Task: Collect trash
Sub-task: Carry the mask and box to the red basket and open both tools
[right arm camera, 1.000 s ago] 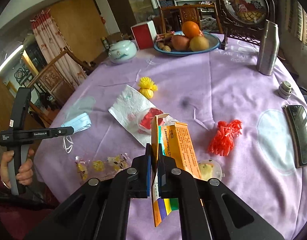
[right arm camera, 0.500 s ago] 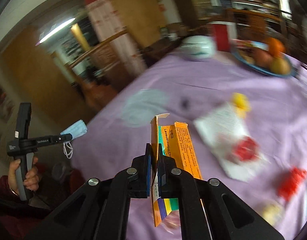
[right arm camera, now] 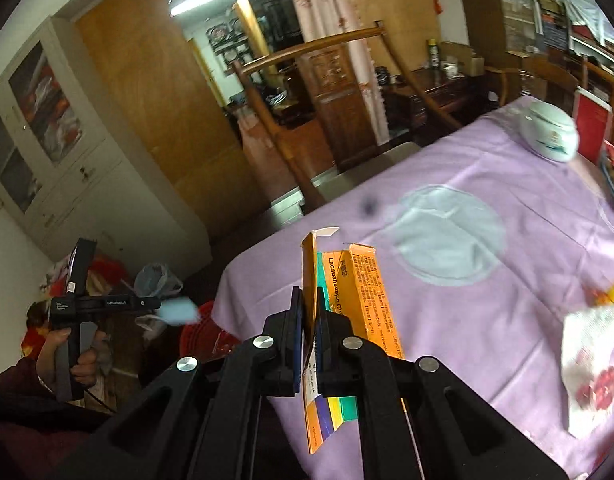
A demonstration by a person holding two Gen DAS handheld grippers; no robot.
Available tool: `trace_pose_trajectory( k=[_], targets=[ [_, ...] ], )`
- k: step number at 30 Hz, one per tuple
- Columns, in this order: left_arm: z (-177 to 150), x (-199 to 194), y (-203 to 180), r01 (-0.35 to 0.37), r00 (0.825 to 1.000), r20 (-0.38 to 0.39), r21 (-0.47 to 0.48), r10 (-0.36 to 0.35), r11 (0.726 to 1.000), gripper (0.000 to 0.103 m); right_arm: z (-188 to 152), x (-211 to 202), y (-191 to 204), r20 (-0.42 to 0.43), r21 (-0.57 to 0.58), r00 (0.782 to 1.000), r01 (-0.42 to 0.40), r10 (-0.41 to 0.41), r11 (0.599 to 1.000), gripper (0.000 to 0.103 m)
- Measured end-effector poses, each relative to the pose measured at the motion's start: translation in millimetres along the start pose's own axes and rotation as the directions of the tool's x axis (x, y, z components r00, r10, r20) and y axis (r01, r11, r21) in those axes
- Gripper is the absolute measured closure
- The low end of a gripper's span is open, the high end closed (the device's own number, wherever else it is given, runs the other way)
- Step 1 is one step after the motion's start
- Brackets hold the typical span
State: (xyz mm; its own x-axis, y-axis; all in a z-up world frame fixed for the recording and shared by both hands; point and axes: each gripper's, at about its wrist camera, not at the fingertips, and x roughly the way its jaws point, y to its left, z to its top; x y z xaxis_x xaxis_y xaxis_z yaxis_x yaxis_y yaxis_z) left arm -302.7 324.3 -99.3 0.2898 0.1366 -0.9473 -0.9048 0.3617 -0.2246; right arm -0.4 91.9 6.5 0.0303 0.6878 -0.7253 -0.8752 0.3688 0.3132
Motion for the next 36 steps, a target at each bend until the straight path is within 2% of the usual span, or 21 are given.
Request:
trace_pose_trajectory(
  k=[6,10,17,21,22,24,27,32,36],
  targets=[
    [0,-15,24,-0.002,1.000,0.018,-0.046,0.003,0.999,0.028,16,44,54,-0.093,-0.092,0.991,-0.108,0.099,0.990,0.097],
    [-6,-27,50,-0.015,0.999,0.042,-0.096,0.019,0.995,0.028,21,81,100,-0.187,-0.174,0.967,-0.208,0.175,0.962,0.097],
    [-30,-48,91,-0.036,0.997,0.062,-0.151,0.045,0.988,0.026,25,141,187,-0.311,-0.266,0.903,-0.380,0.295,0.886,0.093],
    [-35,-50,103,-0.047,0.997,0.058,-0.162,0.057,0.986,0.025,33,147,209,-0.312,-0.278,0.897,-0.400,0.312,0.873,0.090],
    [-34,-49,103,-0.044,0.997,0.058,-0.165,0.054,0.985,0.025,35,144,206,-0.306,-0.280,0.898,-0.401,0.315,0.872,0.087],
    [-27,-47,101,-0.027,0.997,0.063,-0.160,0.037,0.987,0.025,38,132,199,-0.272,-0.305,0.920,-0.362,0.283,0.881,0.075],
    [-17,-44,88,-0.002,0.998,0.069,-0.123,0.011,0.992,0.025,41,119,178,-0.239,-0.304,0.943,-0.297,0.230,0.905,0.074],
    [9,-31,25,0.059,0.996,0.064,0.034,-0.061,0.998,0.025,42,83,118,-0.155,-0.209,0.980,-0.159,0.128,0.965,0.069],
    [23,-22,-41,0.109,0.992,0.038,0.201,-0.119,0.973,0.025,32,45,64,-0.075,-0.101,0.997,-0.039,0.031,0.994,0.067]
  ],
)
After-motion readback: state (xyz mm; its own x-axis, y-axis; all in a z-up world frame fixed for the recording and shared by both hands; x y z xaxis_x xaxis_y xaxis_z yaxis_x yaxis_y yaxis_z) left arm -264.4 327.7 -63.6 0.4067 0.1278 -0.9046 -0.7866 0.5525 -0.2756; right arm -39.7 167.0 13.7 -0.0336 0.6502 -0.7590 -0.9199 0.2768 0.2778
